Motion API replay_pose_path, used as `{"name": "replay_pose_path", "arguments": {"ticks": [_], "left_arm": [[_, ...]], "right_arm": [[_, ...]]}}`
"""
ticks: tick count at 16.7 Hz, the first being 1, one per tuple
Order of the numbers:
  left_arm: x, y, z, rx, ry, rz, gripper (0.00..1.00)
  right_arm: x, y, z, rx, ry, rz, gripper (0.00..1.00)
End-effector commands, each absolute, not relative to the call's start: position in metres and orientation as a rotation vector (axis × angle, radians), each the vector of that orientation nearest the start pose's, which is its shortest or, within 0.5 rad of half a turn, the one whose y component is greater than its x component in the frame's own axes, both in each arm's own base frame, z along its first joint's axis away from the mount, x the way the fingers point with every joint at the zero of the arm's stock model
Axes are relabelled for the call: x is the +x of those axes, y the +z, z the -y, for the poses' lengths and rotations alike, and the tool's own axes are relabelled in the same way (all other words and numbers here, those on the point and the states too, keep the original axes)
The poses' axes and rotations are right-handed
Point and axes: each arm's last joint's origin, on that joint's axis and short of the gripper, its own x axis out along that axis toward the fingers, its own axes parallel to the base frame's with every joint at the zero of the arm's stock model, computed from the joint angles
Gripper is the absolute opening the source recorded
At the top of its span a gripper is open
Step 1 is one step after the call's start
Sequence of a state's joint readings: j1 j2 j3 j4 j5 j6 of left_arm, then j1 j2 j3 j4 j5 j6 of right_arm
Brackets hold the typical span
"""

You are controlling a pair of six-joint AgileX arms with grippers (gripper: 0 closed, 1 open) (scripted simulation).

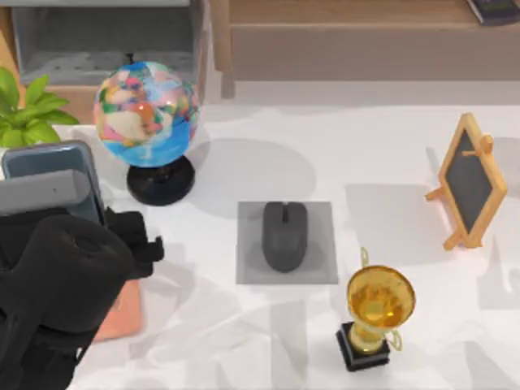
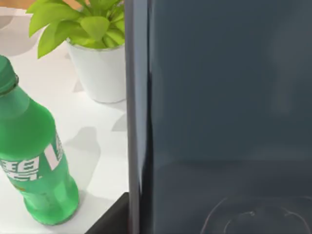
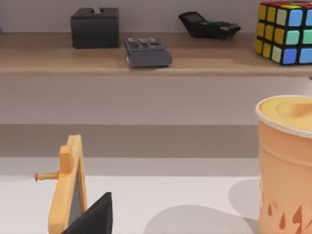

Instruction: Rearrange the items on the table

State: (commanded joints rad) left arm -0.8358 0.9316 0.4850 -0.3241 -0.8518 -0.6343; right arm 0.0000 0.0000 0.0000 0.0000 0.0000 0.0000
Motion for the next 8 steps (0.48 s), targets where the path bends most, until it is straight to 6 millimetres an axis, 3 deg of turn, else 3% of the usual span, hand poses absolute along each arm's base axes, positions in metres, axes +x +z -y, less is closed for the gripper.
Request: {"name": "replay_pose_path", "arguments": {"ticks": [7, 8], "left_arm": [[0.1368, 0.1983, 0.1170, -0.046, 0.173, -0.477, 0.98], [0.1368, 0.1983, 0.1170, -0.046, 0.173, -0.477, 1.00]], "right_arm": [[0.1057, 0.1600, 0.0012, 0.000, 0.000, 0.000, 1.00], [0.1057, 0.1600, 0.0012, 0.000, 0.000, 0.000, 1.00]]}}
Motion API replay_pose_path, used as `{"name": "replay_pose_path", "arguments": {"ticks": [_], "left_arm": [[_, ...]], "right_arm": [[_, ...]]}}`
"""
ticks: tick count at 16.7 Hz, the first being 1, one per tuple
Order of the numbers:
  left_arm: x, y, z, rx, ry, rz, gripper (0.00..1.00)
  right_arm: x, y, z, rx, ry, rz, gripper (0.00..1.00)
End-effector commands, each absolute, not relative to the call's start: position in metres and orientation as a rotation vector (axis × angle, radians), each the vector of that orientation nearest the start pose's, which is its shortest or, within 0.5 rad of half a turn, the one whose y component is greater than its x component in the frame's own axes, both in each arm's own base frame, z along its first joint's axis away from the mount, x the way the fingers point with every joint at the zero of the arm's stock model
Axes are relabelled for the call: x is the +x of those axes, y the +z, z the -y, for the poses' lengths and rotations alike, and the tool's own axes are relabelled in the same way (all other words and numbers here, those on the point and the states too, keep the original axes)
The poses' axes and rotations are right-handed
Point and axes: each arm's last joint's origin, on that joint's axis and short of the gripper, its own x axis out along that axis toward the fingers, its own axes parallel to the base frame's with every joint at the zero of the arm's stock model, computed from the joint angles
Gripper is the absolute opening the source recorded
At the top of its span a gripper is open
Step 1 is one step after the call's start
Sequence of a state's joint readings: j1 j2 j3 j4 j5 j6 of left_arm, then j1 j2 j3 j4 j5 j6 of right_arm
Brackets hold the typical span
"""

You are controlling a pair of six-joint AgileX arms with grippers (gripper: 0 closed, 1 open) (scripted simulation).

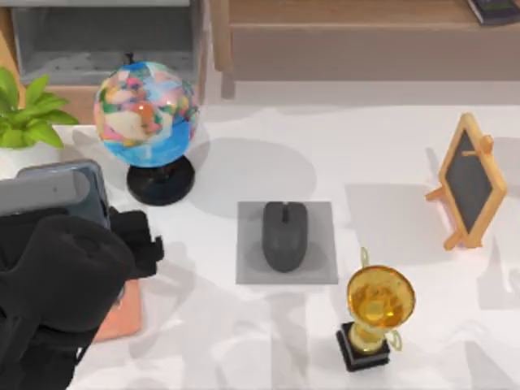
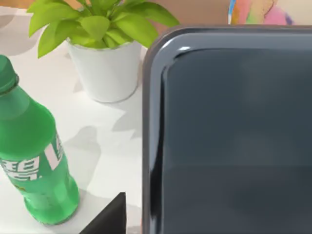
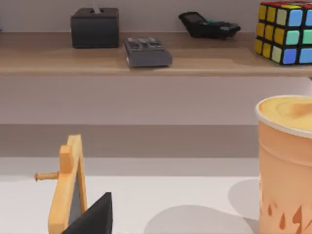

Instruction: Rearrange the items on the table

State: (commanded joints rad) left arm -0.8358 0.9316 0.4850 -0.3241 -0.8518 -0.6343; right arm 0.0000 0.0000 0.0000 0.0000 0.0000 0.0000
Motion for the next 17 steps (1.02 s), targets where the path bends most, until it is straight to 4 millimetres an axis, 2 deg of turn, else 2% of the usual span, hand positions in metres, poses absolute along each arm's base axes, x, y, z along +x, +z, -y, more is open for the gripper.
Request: {"name": "replay_pose_path", "arguments": {"ticks": [9, 17], "left_arm": [[0.136, 0.198, 0.117, -0.046, 0.173, -0.476, 1.00], [0.107, 0.198, 0.117, -0.046, 0.173, -0.477, 1.00]], "right_arm": [[0.106, 0.160, 0.001, 0.000, 0.000, 0.000, 1.00], [0.106, 0.160, 0.001, 0.000, 0.000, 0.000, 1.00]]}}
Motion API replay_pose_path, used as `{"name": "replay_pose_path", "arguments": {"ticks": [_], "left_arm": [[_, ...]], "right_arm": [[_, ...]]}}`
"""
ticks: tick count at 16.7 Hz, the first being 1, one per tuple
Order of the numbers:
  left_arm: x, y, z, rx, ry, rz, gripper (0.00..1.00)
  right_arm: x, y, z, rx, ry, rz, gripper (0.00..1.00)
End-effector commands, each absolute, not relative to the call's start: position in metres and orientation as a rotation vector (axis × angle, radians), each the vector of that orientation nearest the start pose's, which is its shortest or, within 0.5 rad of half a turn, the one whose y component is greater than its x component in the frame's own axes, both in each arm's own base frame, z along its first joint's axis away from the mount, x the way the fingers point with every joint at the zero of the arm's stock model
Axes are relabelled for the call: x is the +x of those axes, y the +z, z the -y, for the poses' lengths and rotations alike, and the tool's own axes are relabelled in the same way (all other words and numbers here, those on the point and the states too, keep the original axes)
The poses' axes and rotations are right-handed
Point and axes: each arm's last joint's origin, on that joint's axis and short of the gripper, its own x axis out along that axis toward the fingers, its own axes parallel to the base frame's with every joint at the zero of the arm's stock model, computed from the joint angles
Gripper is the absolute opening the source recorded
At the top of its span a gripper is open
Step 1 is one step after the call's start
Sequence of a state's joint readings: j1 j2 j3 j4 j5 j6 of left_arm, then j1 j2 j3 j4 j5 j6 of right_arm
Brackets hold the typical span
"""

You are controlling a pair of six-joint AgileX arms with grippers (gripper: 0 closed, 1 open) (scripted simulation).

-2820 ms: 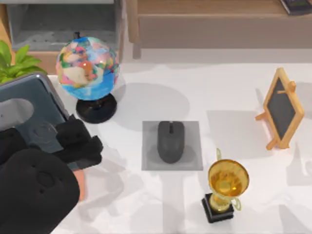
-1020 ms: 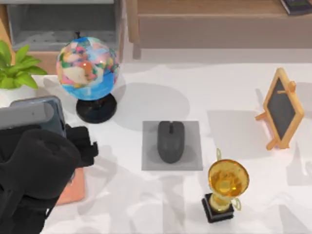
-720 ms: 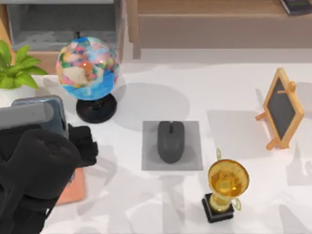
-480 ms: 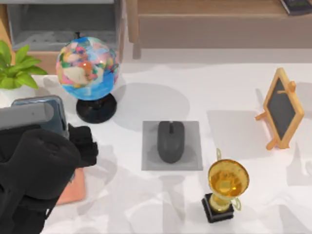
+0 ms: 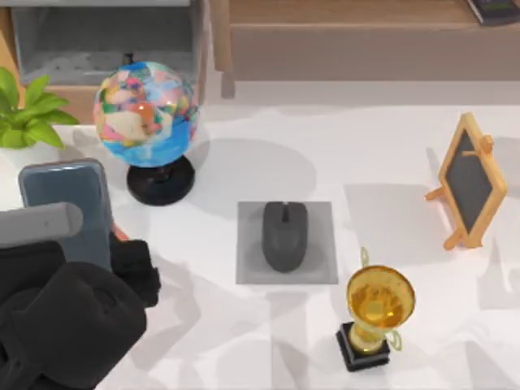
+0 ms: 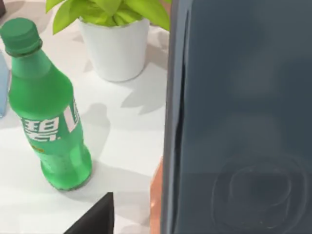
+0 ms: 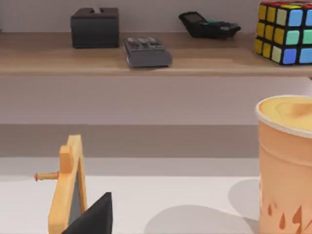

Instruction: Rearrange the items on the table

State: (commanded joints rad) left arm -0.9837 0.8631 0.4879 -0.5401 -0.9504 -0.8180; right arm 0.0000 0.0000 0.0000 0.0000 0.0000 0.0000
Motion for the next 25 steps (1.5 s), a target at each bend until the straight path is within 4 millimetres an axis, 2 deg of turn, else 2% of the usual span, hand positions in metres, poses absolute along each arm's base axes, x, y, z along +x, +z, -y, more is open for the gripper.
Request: {"name": "replay_pose_path", "arguments": {"ticks": [8, 16, 20, 25], "left_arm": [[0.107, 0.197, 0.114, -0.062, 0.145, -0.493, 1.00], [0.106, 0.187, 0.088, -0.124, -0.071, -0.505, 1.00], [0.107, 0.185, 0.067, -0.148, -0.164, -0.386, 1.00], [0.107, 0.184, 0.035, -0.124, -0.143, -0.148, 1.00]], "right_arm": [[0.106, 0.160, 0.001, 0.000, 0.000, 0.000, 1.00], [0.106, 0.160, 0.001, 0.000, 0.000, 0.000, 1.00], [0.106, 0.160, 0.001, 0.000, 0.000, 0.000, 1.00], [0.106, 0.160, 0.001, 0.000, 0.000, 0.000, 1.00]]}}
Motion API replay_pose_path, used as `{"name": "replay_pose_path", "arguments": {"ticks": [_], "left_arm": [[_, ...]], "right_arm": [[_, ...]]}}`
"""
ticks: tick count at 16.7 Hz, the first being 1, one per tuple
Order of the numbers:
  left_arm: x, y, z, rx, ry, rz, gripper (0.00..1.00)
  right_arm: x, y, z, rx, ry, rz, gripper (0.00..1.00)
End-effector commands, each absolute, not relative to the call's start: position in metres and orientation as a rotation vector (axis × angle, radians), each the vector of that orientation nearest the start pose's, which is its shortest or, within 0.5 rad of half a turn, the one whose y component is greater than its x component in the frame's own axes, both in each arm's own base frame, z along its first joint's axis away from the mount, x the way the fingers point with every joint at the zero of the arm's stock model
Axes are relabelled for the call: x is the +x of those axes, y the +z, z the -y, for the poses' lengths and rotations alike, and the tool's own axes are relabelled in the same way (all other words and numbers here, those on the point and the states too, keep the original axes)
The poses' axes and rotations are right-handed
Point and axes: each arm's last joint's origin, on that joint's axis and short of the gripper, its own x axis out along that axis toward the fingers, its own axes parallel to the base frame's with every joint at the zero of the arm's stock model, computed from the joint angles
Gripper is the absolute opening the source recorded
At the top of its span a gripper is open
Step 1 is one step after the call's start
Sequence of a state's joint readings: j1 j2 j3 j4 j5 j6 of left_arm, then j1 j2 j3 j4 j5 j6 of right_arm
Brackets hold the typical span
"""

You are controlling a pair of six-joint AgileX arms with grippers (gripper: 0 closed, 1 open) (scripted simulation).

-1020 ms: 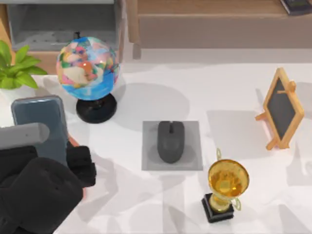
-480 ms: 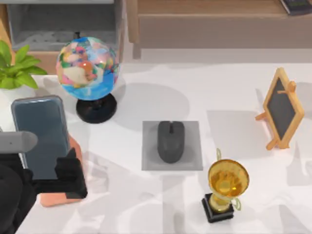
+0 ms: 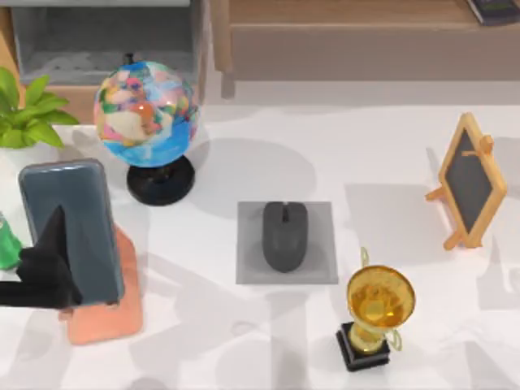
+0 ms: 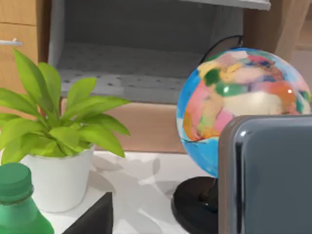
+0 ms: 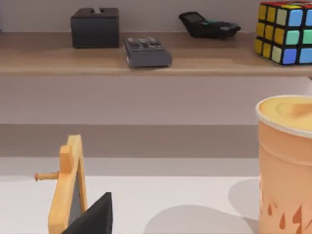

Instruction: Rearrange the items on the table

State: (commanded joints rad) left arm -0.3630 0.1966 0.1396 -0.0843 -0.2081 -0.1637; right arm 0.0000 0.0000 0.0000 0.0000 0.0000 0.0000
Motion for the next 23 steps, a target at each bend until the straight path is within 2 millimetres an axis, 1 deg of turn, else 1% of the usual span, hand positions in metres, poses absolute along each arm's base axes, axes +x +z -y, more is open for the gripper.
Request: {"name": "replay_pose_path", "arguments": {"ticks": [4, 8, 10, 17, 23], "left_arm": [[0.105, 0.176, 0.015, -0.056, -0.077, -0.017, 1.00], [0.105, 0.163, 0.003, -0.006, -0.013, 0.004, 1.00], [0.106, 0.160, 0.001, 0.000, 0.000, 0.000, 1.00], [0.106, 0.160, 0.001, 0.000, 0.000, 0.000, 1.00], [0.106, 0.160, 0.001, 0.000, 0.000, 0.000, 1.00]], "right_arm": [[0.106, 0.160, 0.001, 0.000, 0.000, 0.000, 1.00], [0.106, 0.160, 0.001, 0.000, 0.000, 0.000, 1.00], [0.106, 0.160, 0.001, 0.000, 0.000, 0.000, 1.00], [0.107, 0.159, 0.002, -0.001, -0.003, -0.010, 1.00], [0.125, 0.152, 0.015, -0.002, -0.052, -0.108, 1.00]]}}
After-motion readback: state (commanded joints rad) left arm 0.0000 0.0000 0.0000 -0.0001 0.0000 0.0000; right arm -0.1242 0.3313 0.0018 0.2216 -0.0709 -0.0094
